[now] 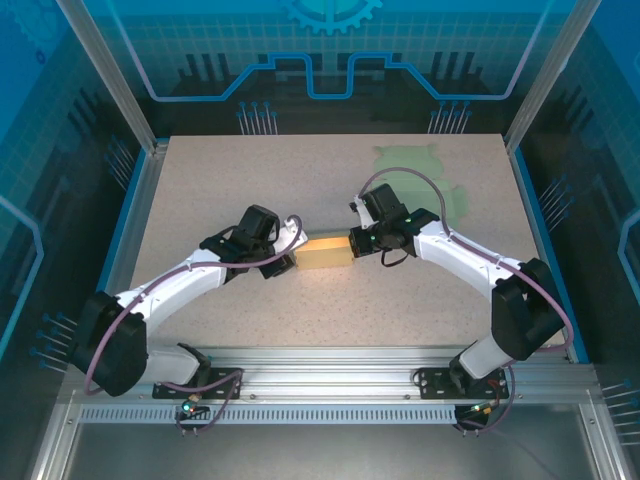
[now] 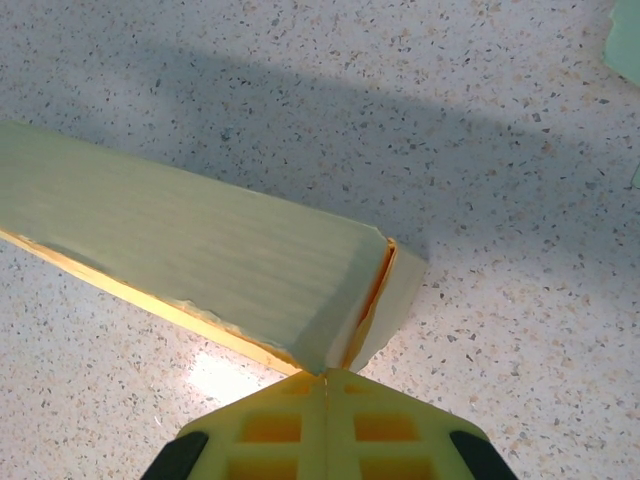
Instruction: Fold the paper box
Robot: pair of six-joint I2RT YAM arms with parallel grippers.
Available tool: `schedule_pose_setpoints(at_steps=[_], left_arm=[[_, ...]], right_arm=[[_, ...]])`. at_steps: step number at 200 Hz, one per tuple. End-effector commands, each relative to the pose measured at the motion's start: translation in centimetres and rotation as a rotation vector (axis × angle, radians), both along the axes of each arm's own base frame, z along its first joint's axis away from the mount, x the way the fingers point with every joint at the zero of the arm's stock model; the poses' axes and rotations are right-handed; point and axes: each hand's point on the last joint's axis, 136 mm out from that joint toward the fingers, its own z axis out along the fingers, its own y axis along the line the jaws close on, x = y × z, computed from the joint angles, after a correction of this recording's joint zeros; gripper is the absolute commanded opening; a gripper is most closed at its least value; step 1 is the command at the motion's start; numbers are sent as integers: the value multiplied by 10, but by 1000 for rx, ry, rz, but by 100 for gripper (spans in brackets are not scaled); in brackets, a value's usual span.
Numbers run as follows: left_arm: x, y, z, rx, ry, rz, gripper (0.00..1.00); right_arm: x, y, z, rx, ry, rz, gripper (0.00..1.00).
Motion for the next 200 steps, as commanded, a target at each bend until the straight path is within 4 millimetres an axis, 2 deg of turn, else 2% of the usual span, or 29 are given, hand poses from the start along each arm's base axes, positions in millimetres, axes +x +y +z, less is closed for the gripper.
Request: schedule_pose_setpoints(at_steps=[1, 55, 79, 98, 120, 132, 154, 200], left_arm=[[20, 2, 9, 4, -94, 34, 51], [32, -4, 6, 9, -106, 23, 46], [35, -5, 5, 15, -96, 24, 31], [35, -8, 11, -3, -87, 31, 29], [29, -14, 13, -39, -42, 20, 28], [25, -17, 14, -62, -9, 16, 24], [20, -24, 16, -112, 35, 20, 8], [12, -34, 21, -205, 114, 33, 1]], right_arm=[[0, 3, 11, 25, -14, 0, 0], [0, 4, 11, 26, -16, 2, 0], [0, 4, 10, 28, -17, 4, 0], [0, 4, 8, 29, -12, 2, 0], [-1, 4, 6, 30, -9, -1, 0], [-1, 3, 6, 29, -11, -2, 0], [0, 3, 6, 26, -14, -6, 0], [0, 3, 6, 29, -16, -8, 0]])
